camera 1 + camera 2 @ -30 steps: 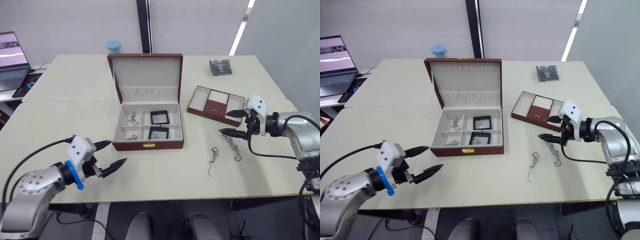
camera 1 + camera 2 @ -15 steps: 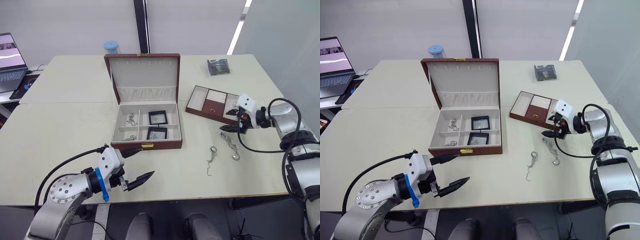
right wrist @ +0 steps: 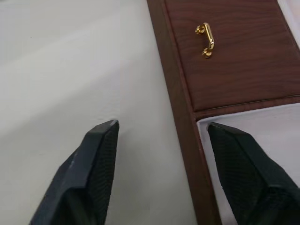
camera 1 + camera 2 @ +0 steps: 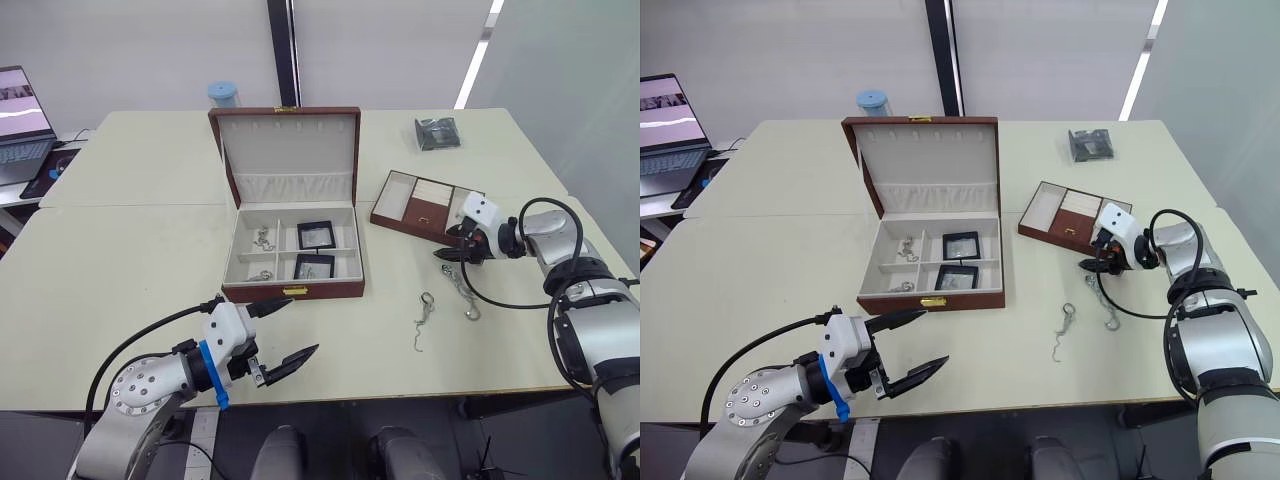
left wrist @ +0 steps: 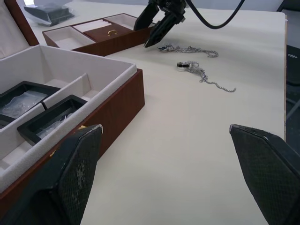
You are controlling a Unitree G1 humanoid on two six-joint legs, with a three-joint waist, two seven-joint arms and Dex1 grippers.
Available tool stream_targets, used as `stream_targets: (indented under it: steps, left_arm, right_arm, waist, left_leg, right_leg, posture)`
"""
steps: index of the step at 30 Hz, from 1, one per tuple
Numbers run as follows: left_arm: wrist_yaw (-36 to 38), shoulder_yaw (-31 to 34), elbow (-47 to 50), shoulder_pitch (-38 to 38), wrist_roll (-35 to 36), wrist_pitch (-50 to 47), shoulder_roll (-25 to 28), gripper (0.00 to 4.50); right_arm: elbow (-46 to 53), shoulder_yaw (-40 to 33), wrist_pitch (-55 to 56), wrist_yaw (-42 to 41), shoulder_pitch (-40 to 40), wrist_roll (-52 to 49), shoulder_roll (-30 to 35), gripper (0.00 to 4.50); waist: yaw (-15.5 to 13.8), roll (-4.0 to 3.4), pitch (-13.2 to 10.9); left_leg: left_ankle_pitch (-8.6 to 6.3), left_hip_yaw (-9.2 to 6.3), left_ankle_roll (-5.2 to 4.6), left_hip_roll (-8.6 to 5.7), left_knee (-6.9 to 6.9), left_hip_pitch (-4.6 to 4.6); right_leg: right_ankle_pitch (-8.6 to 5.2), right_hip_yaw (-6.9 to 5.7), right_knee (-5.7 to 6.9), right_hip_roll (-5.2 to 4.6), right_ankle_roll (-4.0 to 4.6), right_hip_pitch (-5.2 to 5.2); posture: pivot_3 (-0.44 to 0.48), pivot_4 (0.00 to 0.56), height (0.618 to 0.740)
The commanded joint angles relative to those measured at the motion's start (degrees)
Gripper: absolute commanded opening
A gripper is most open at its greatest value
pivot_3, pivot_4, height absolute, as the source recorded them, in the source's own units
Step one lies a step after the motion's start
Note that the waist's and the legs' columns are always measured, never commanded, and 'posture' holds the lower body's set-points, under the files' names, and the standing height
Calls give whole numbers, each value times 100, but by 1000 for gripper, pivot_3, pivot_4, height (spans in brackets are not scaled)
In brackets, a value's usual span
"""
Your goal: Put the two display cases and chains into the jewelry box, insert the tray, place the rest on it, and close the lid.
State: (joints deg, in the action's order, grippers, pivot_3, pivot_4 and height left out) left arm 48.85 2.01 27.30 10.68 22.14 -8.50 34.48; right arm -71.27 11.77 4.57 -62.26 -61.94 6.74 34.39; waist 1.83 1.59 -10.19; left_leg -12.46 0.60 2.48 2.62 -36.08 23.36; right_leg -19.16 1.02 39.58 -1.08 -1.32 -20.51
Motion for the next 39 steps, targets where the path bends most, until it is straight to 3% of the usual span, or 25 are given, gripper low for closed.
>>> stream_targets:
  steps: [1,9,18,26,32,39]
  left_arm:
    - [-55,39,84,-17,6,65,-16,4500]
    - [-122,32,117,-117,54,-32,3,4500]
    - [-93,26,0,-208,50,-5,-48,4500]
    - [-67,-31,-67,-220,49,34,-167,4500]
    - [-126,77,-72,-152,147,19,-291,4500]
    - [-209,217,-124,-41,123,47,-355,4500]
  right_arm:
    - [-47,-172,25,84,-159,20,10,2040]
    - [-146,-228,-72,263,-157,166,12,10]
    - [-111,-354,-133,214,-185,96,98,10]
    - [572,-626,-810,-474,-151,-161,446,10]
    - [3973,-976,-2493,-1295,1402,-865,1353,10]
    - [7704,-1545,-4401,-1245,3177,-1897,2021,10]
  waist:
    - [0,0,0]
    - [-3,0,0]
    - [-5,0,0]
    - [-10,-24,-15]
    - [-71,-38,-22]
    - [2,-48,-26]
  left_leg:
    - [0,1,0,0,0,0]
    - [0,-1,0,0,0,0]
    - [0,-1,0,-1,-1,-1]
    - [0,1,0,-2,0,1]
    - [0,-11,0,-2,2,12]
    - [0,-9,0,-1,-1,9]
  right_leg:
    - [0,1,0,0,0,0]
    - [0,-1,0,0,0,1]
    - [0,-1,0,0,0,2]
    - [0,1,-2,-2,0,1]
    - [0,-10,-13,-2,-1,-1]
    - [-1,-5,-5,-1,-1,-1]
  posture:
    - [0,150,740]
    - [0,150,740]
    - [0,150,740]
    - [0,150,740]
    - [0,150,740]
    - [0,150,740]
